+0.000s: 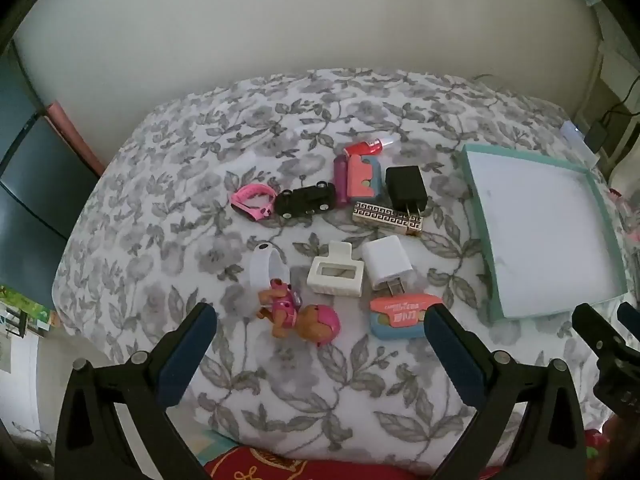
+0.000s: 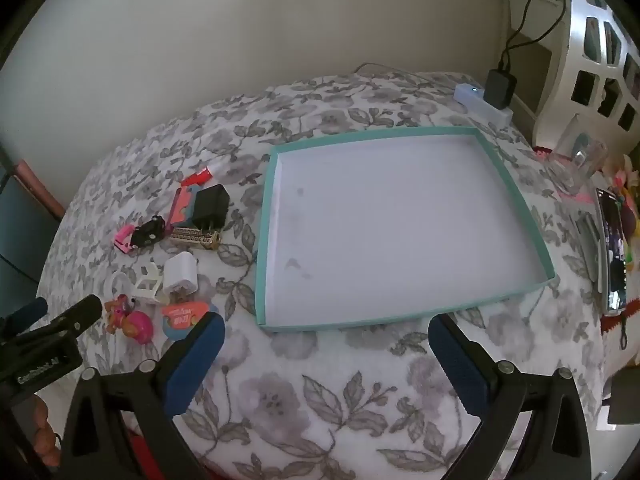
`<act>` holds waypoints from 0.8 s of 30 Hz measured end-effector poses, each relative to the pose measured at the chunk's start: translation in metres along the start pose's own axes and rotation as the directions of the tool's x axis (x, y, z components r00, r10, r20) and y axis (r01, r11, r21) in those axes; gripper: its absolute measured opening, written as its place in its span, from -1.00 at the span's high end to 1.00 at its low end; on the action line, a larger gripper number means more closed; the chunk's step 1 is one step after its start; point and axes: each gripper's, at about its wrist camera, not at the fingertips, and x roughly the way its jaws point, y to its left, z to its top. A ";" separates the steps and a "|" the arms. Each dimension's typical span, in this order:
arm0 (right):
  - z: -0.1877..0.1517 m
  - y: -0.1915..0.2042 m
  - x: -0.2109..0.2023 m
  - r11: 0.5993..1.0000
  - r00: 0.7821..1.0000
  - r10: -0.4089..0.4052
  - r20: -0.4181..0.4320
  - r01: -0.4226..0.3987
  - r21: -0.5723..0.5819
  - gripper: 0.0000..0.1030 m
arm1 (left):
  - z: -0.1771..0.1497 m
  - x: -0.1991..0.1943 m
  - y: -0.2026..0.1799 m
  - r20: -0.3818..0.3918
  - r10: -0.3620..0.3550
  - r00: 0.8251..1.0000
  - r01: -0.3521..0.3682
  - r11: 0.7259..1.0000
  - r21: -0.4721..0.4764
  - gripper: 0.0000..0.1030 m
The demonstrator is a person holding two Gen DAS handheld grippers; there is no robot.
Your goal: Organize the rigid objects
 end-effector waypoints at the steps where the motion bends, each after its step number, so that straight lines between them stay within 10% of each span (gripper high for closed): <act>1: 0.000 0.000 0.000 1.000 1.000 0.000 0.002 0.000 0.002 -1.00 | 0.000 0.000 0.000 0.007 0.007 1.000 -0.007 1.000 0.004 -1.00; 24: 0.004 0.016 -0.019 0.994 0.997 0.000 0.081 0.008 -0.108 -1.00 | 0.000 -0.008 0.010 0.037 0.018 0.999 -0.015 0.997 -0.071 -1.00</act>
